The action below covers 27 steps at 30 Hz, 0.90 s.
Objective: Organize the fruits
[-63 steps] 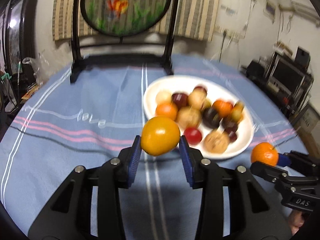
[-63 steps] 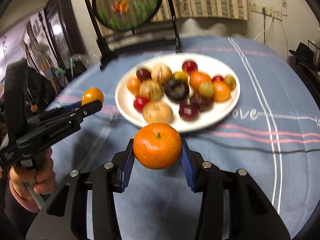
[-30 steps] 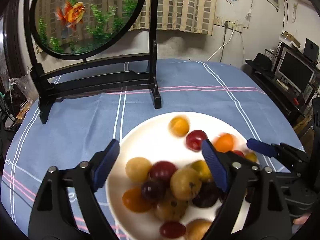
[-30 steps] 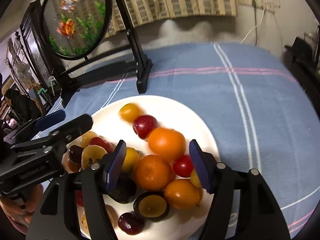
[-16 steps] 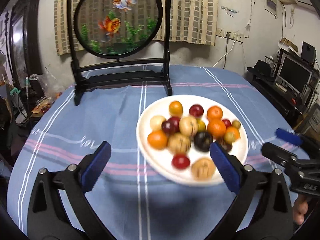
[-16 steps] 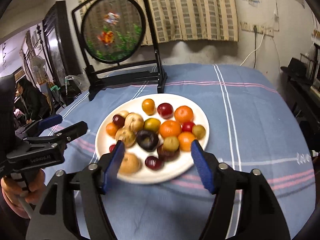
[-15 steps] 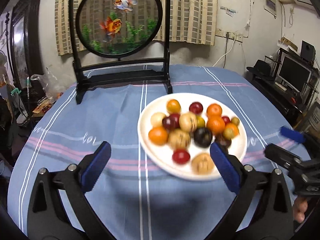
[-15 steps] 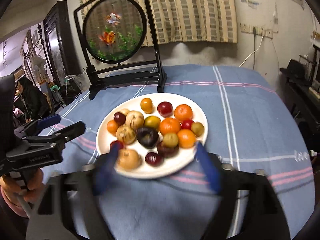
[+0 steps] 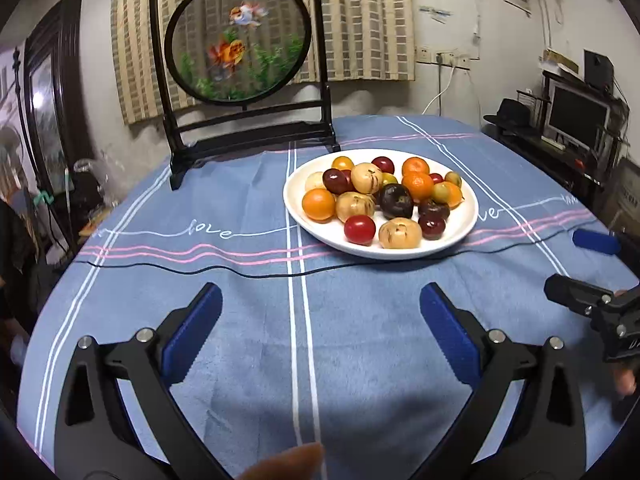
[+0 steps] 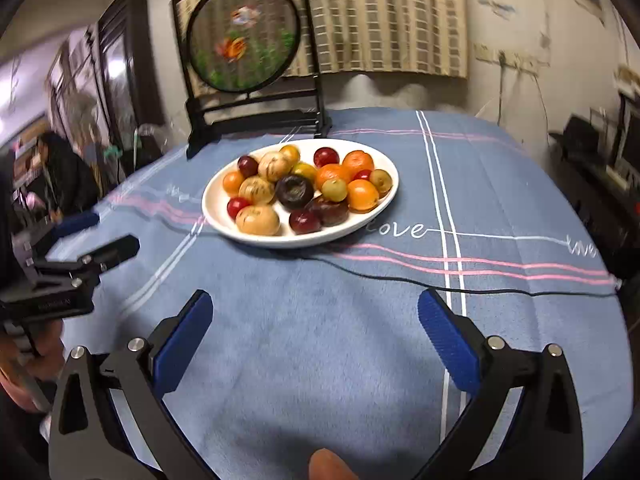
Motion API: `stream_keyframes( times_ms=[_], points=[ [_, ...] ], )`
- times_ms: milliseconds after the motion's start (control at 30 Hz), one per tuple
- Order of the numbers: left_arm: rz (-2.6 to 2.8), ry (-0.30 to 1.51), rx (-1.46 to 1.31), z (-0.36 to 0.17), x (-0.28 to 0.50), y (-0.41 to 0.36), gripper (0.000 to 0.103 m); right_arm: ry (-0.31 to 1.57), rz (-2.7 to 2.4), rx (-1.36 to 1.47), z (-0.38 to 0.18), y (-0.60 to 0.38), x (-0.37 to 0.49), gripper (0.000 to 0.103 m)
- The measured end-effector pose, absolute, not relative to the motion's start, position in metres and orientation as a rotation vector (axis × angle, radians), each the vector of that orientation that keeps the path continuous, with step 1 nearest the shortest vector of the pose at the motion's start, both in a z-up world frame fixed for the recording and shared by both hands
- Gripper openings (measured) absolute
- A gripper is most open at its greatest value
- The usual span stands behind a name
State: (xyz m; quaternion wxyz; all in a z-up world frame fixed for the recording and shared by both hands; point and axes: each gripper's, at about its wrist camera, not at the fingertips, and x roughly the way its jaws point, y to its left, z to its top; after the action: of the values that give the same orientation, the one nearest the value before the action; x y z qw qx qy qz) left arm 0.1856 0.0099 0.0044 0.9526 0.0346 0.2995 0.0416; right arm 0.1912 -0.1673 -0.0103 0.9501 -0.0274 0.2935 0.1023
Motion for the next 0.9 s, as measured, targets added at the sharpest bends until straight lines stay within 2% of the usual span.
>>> stream_keyframes(
  times_ms=[133, 900],
  points=[
    [0.102, 0.590, 0.092, 0.006, 0.179, 0.010, 0.101, 0.560, 0.201, -0.122, -0.010, -0.159, 0.181, 0.102],
    [0.057, 0.616, 0.010, 0.004, 0.179, 0.019, 0.101, 0.591, 0.187, -0.106, -0.013, -0.163, 0.185, 0.102]
  ],
)
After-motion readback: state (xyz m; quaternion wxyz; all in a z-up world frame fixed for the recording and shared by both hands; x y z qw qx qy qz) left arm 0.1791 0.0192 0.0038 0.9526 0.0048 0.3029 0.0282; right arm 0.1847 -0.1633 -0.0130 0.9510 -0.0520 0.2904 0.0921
